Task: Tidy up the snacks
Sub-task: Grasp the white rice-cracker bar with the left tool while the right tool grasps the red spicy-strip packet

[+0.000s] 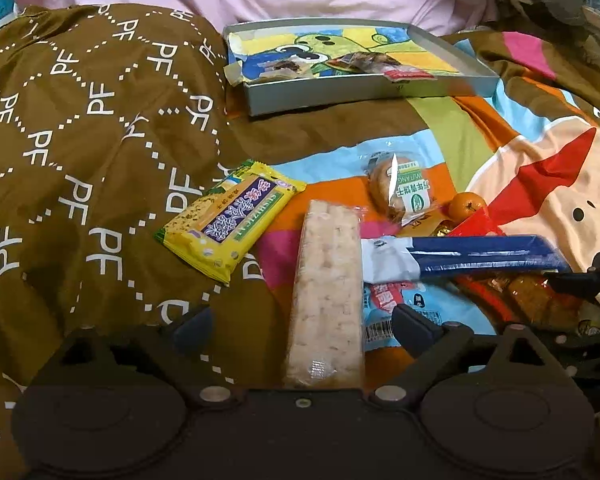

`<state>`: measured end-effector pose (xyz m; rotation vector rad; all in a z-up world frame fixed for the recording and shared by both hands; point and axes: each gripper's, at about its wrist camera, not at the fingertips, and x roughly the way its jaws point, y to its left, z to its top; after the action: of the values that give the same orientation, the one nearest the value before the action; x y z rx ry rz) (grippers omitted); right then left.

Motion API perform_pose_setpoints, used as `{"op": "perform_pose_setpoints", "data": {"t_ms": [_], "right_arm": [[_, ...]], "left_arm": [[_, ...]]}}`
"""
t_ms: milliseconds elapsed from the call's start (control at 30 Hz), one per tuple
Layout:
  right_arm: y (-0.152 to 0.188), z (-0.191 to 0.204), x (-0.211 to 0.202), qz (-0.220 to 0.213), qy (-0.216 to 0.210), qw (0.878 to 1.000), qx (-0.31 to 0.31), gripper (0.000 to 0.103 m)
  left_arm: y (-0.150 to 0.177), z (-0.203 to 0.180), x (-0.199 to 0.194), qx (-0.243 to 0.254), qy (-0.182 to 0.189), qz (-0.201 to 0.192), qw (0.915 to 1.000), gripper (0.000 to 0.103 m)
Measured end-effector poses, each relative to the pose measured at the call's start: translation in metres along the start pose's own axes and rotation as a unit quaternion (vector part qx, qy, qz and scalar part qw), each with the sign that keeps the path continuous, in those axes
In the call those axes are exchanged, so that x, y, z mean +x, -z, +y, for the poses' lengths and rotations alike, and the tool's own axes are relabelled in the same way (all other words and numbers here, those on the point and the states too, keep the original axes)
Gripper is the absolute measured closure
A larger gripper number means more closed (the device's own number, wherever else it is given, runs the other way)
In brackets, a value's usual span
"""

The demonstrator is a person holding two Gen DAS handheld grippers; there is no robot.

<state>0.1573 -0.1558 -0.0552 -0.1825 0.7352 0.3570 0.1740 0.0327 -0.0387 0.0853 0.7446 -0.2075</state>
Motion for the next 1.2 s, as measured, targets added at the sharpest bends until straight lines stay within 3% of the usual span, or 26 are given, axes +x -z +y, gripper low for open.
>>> {"op": "perform_pose_setpoints", "data": {"t_ms": [300, 433, 567, 700, 867, 1200], "right_arm": [[-0.004, 0.007, 0.008, 0.018, 0.001, 1.0, -0.017, 0.027], [-0.003, 0.01, 0.007, 0.018, 0.0, 1.0, -0.025, 0.033], [-0.001, 0.013, 0.001, 0.016, -0.01, 0.999, -0.027, 0.036], [0.001, 0.015, -0.003, 0.018, -0.013, 0.999, -0.025, 0.037], [0.004, 0.015, -0.008, 0.024, -0.021, 0.999, -0.015, 0.037], [0.009, 0.013, -0.02, 0.048, -0.054, 0.997, 0.01, 0.037]], "left_arm": [[-0.001, 0.0, 0.005, 0.0, -0.013, 0.0, 0.9999, 0.008], [-0.001, -0.001, 0.005, 0.004, -0.008, 0.0, 1.0, 0.01], [-0.002, -0.001, 0.003, 0.007, 0.005, -0.004, 1.0, 0.027], [-0.001, -0.004, 0.001, 0.015, 0.018, -0.003, 0.9997, 0.055], [0.002, -0.01, 0.0, 0.026, 0.025, 0.005, 0.9993, 0.064], [0.011, -0.012, -0.014, -0.028, 0.045, 0.038, 0.9979, 0.066]]}}
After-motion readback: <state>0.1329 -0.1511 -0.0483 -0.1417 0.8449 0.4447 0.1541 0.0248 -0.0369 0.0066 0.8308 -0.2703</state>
